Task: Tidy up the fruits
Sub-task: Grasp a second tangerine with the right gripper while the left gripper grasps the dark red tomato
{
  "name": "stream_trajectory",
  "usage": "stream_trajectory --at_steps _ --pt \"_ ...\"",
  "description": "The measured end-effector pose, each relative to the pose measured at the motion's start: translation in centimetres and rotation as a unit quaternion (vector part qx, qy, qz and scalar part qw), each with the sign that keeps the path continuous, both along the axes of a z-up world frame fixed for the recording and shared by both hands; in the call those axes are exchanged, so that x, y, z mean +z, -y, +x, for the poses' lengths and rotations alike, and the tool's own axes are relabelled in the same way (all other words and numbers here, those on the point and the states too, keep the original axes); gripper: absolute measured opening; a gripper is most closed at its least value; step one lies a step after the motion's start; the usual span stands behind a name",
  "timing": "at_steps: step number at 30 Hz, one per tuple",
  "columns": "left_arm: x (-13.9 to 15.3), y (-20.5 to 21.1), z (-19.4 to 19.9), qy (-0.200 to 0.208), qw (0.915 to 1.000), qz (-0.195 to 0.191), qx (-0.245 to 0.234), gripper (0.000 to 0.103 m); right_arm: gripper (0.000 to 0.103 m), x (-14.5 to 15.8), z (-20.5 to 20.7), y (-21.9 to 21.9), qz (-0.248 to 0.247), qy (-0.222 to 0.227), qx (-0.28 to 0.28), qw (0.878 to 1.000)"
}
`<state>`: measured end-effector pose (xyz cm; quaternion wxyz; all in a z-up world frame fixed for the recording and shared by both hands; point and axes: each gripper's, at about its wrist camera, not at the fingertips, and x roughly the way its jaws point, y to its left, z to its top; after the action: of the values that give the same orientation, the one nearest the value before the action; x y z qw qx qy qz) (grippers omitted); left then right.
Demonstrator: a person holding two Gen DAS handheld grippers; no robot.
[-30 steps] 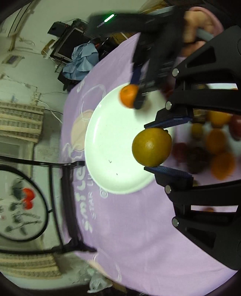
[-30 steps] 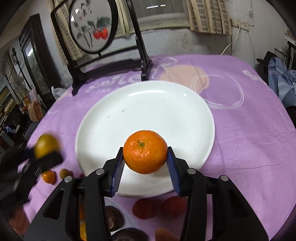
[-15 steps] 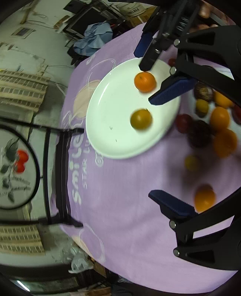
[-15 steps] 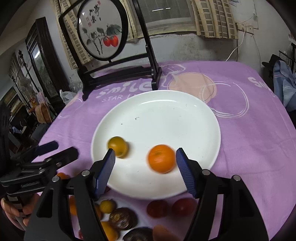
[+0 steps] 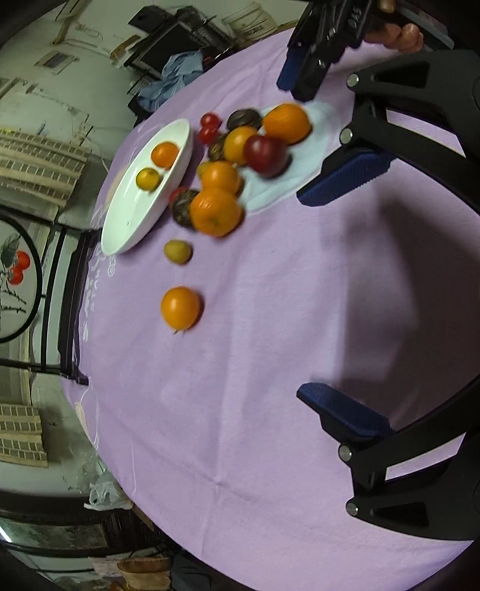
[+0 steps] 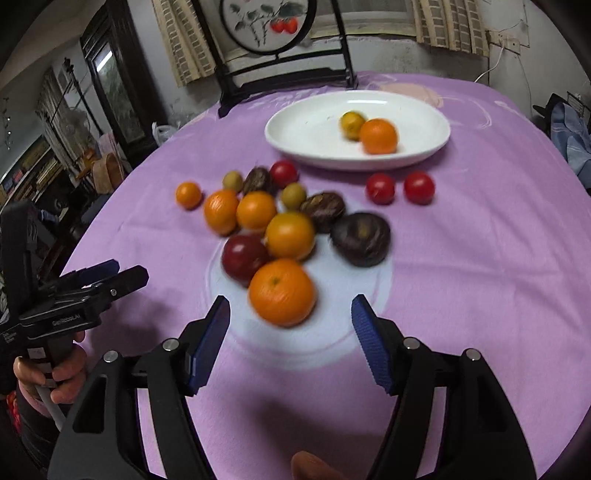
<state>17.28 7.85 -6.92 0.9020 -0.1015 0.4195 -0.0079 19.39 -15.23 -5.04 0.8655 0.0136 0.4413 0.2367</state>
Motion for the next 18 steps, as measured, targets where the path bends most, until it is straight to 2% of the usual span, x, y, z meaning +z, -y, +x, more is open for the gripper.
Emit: stream_trajectory --at_steps 3,4,9,11,13,16,18 --pt "0.4 0.8 -1.0 0.028 0.9994 0.013 -0.017 0.098 0.068 -0.7 -0.2 -1.3 -0.028 0.008 0.009 1.0" --pt "0.5 1.1 -1.1 0.031 0.9991 0.02 -0.02 0.098 0.068 -1.0 0.0 -1.6 -0.042 0.009 0.004 0.999" --pt "0.4 0.9 -1.0 0.027 0.9992 0.014 -0.026 0.098 0.064 -1.4 1.4 -2.0 -0.051 0.01 0.005 0.999" --pt "0.2 0.9 -0.8 0.022 0.9993 0.012 -0.028 0.098 0.059 -1.7 1.8 -2.2 -0.06 0.008 0.004 0.998" --pt "0.1 1.0 -0.7 0.019 0.9993 0.015 -0.028 0.098 0.046 -1.9 1.9 -2.3 -0.054 -0.002 0.011 0.998" --pt "0.1 1.1 -0.9 0.024 0.9989 0.01 -0.038 0.098 0.045 -1.7 1.2 -2.5 -0.06 0.008 0.021 0.998" --pt "0.1 1.4 -0.8 0.022 0.9985 0.01 -0.049 0.098 0.044 -1.4 0.9 -1.9 -0.042 0.01 0.016 0.999"
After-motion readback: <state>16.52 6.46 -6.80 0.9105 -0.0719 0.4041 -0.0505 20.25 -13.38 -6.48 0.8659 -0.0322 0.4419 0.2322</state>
